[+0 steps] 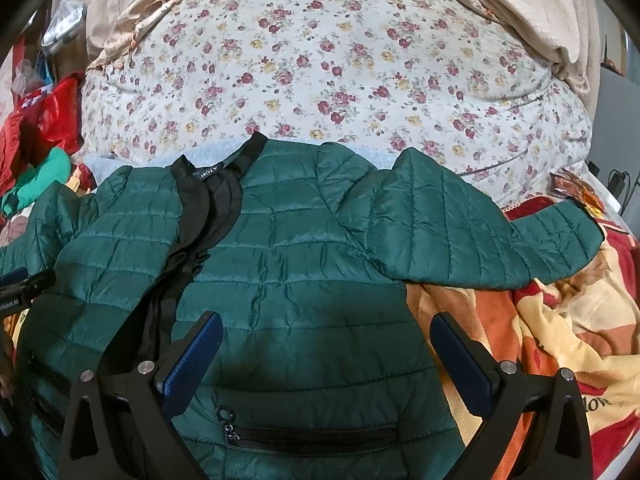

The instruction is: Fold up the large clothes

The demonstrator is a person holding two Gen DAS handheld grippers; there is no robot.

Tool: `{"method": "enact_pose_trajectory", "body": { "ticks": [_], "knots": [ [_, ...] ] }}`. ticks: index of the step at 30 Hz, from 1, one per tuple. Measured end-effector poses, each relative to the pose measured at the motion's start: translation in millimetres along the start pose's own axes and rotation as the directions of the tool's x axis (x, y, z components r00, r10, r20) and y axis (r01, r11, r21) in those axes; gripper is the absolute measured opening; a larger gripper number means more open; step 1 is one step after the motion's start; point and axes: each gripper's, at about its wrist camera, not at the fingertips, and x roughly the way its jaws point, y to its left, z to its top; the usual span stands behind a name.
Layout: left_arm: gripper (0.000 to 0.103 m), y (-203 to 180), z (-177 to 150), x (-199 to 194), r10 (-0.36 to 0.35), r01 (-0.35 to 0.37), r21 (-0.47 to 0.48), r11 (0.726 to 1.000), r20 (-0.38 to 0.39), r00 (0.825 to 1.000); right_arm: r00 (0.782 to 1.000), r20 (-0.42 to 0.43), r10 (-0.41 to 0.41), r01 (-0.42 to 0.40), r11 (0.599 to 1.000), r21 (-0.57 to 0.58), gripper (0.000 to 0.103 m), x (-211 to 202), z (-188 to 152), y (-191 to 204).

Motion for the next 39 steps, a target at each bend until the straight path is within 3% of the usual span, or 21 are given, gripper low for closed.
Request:
{"method": "enact_pose_trajectory", "body": {
  "ticks": [39],
  "knots": [
    [0.103,-15,-10,7,0.041,-0.043,0.080,0.996,0.018,0.999,1.000,-0.010,-0.004,0.004,0.999,-0.034,0.103,1,-1,8]
  ]
}}
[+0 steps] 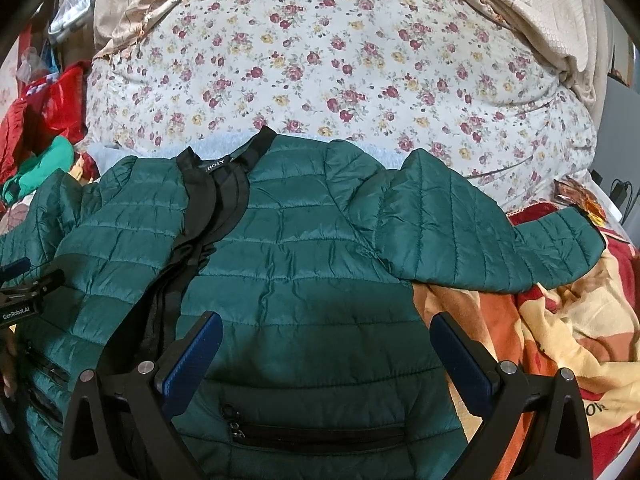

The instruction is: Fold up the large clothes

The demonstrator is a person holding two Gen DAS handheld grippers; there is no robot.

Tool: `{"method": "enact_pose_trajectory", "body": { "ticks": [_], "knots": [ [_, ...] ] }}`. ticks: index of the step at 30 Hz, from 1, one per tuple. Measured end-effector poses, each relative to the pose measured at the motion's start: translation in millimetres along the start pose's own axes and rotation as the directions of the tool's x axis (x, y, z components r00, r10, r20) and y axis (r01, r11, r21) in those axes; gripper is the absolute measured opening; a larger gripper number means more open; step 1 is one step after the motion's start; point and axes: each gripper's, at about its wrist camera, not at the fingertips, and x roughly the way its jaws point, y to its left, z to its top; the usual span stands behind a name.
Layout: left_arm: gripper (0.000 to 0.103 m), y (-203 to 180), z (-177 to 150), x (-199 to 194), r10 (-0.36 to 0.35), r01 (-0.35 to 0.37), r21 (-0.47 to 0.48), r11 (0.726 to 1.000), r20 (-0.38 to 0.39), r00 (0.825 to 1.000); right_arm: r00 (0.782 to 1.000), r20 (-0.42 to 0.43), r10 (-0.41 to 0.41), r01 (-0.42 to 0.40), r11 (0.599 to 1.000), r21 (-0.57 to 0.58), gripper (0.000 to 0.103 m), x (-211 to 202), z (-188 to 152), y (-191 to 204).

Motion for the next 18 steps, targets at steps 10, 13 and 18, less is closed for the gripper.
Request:
{"method": "enact_pose_trajectory", "body": {
  "ticks": [10,13,18],
  "knots": [
    [0.103,0.5,1.2,-3.0,0.013,-0.013,0.007,1.000,0.011,1.000,1.000,0.001,0.001,-0.001,1.000,-0.007,0.103,-0.5,0.0,1.4],
    [0.103,0.8,1.5,-4.0,0.014,-0.014,0.007,1.000,0.013,1.000,1.000,0.002,0.001,-0.001,1.000,-0.014,0.103,-0.1,-0.1,2.9],
    [0.103,1.4,2.3,-6.0,0.015,-0.015,0.008,1.000,0.017,1.000,1.000,0.004,0.000,0.000,1.000,-0.019,0.103,0.5,-0.1,3.9]
  ]
}}
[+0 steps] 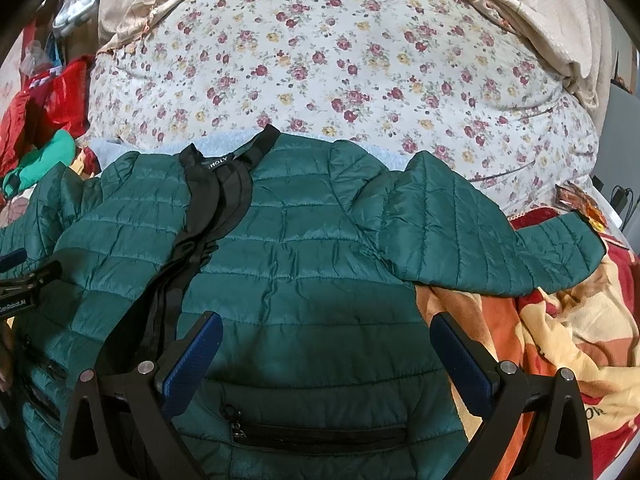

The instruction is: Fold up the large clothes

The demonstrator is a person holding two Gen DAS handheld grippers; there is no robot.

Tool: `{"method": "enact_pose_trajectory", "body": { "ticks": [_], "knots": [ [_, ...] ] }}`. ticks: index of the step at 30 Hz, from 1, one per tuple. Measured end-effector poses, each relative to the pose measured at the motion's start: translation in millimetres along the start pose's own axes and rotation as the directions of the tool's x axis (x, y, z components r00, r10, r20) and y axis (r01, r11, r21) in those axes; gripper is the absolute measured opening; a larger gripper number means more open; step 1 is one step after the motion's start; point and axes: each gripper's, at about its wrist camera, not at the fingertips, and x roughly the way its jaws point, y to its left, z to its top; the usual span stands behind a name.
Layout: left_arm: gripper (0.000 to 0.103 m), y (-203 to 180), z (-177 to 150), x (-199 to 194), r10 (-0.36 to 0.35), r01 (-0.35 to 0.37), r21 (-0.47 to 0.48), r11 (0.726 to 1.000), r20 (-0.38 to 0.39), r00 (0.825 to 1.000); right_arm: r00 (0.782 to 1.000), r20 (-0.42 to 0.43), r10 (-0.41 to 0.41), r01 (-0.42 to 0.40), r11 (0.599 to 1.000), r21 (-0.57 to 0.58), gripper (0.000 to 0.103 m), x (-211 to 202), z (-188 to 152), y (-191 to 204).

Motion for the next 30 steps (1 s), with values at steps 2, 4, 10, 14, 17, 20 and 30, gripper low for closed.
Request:
{"method": "enact_pose_trajectory", "body": {
  "ticks": [2,4,10,14,17,20,30],
  "knots": [
    [0.103,0.8,0.0,-0.6,-0.001,0.001,-0.002,1.000,0.001,1.000,1.000,0.000,-0.001,0.001,1.000,0.000,0.103,0.7,-0.1,0.0],
    [0.103,1.0,0.1,-0.6,-0.001,0.001,-0.004,1.000,0.001,1.000,1.000,-0.003,-0.001,0.001,1.000,-0.002,0.103,0.4,-0.1,0.1],
    [0.103,1.7,-0.1,0.2,-0.001,0.001,-0.006,1.000,-0.002,1.000,1.000,-0.003,0.000,0.000,1.000,-0.001,0.103,1.0,0.0,0.0],
    [0.103,2.1,-1.0,1.3,0.001,-0.001,-0.007,1.000,-0.007,1.000,1.000,0.002,0.000,0.000,1.000,0.000,0.103,0.0,-0.8,-0.2],
    [0.103,2.7,-1.4,1.3,0.000,0.000,-0.011,1.000,-0.005,1.000,1.000,0.006,0.001,-0.001,1.000,-0.007,0.103,-0.3,-0.6,0.7],
    [0.103,3.3,-1.4,1.7,-0.001,0.001,-0.013,1.000,-0.004,1.000,1.000,0.007,-0.003,0.003,1.000,-0.014,0.103,-0.8,-1.4,1.9],
    [0.103,5.3,0.5,0.1,-0.001,0.001,-0.018,1.000,-0.001,1.000,1.000,0.006,-0.005,0.005,1.000,-0.013,0.103,-0.3,-2.0,2.4]
  ]
}}
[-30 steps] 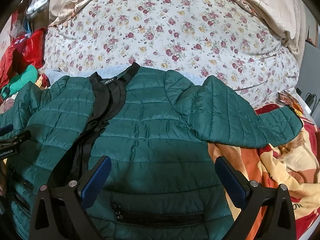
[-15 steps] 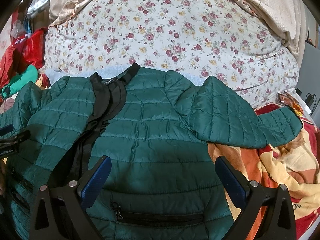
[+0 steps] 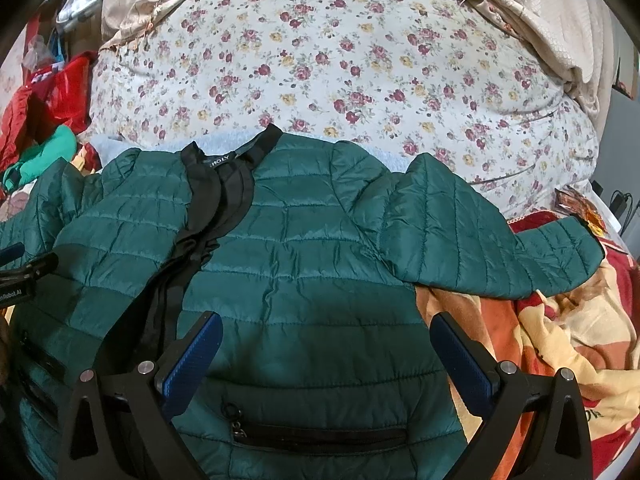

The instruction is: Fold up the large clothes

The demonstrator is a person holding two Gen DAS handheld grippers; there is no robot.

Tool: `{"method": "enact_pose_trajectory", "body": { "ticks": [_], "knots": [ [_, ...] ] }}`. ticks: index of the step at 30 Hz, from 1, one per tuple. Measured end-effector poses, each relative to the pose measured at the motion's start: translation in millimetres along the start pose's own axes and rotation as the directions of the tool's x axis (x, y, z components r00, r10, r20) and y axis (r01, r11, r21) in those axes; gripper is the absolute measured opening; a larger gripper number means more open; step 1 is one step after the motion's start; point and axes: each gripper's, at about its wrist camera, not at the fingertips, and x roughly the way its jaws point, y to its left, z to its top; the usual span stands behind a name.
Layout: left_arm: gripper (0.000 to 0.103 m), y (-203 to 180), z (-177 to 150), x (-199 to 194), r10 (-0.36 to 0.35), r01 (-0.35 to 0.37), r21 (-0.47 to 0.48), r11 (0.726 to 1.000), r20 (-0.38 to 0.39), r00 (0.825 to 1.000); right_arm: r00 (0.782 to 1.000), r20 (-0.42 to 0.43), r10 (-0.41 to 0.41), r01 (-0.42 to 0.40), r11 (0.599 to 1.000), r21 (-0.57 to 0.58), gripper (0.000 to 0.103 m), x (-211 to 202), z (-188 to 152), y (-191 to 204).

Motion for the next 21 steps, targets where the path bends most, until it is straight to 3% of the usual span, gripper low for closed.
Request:
{"method": "enact_pose_trajectory", "body": {
  "ticks": [21],
  "knots": [
    [0.103,1.5,0.2,-1.5,0.000,0.000,-0.003,1.000,0.002,1.000,1.000,0.006,0.005,-0.005,1.000,-0.006,0.103,-0.9,-1.2,0.9]
  ]
}}
